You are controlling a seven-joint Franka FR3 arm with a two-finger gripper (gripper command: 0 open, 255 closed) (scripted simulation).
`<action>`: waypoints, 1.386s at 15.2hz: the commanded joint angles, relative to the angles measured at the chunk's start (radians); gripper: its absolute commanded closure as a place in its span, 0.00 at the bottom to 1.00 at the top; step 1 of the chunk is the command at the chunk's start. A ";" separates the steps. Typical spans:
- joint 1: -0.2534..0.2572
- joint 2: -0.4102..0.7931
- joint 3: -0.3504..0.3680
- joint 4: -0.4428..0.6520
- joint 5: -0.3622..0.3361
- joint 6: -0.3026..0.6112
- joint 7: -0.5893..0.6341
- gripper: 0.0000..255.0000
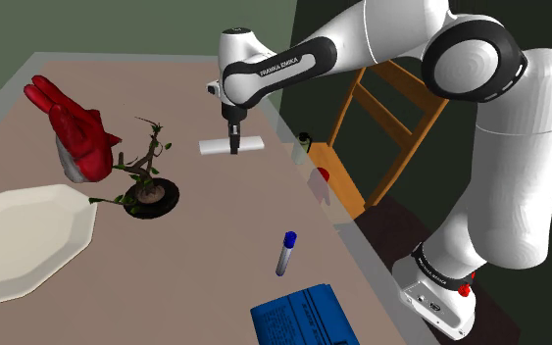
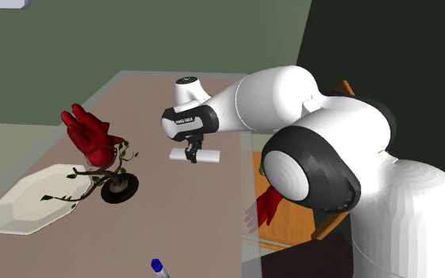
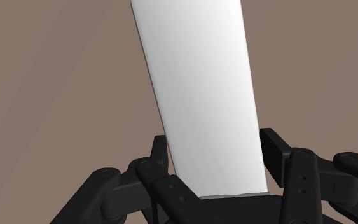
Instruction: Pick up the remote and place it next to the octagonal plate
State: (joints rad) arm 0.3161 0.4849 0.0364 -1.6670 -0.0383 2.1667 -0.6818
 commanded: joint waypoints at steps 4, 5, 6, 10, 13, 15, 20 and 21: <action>0.000 -0.005 0.000 0.004 0.001 -0.011 0.000 1.00; 0.000 -0.011 0.000 0.008 0.001 -0.021 0.000 1.00; 0.000 -0.017 0.001 0.013 0.001 -0.032 -0.001 1.00; 0.000 -0.039 0.001 0.036 0.003 -0.076 -0.002 1.00; -0.001 -0.053 0.002 0.055 0.004 -0.110 -0.003 1.00; -0.001 -0.062 0.002 0.070 0.004 -0.133 -0.004 1.00; -0.001 -0.080 0.002 0.107 0.006 -0.189 -0.005 1.00; 0.014 -0.090 0.008 0.092 0.003 -0.184 0.015 1.00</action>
State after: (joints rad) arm 0.3214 0.4022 0.0411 -1.5674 -0.0337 1.9830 -0.6780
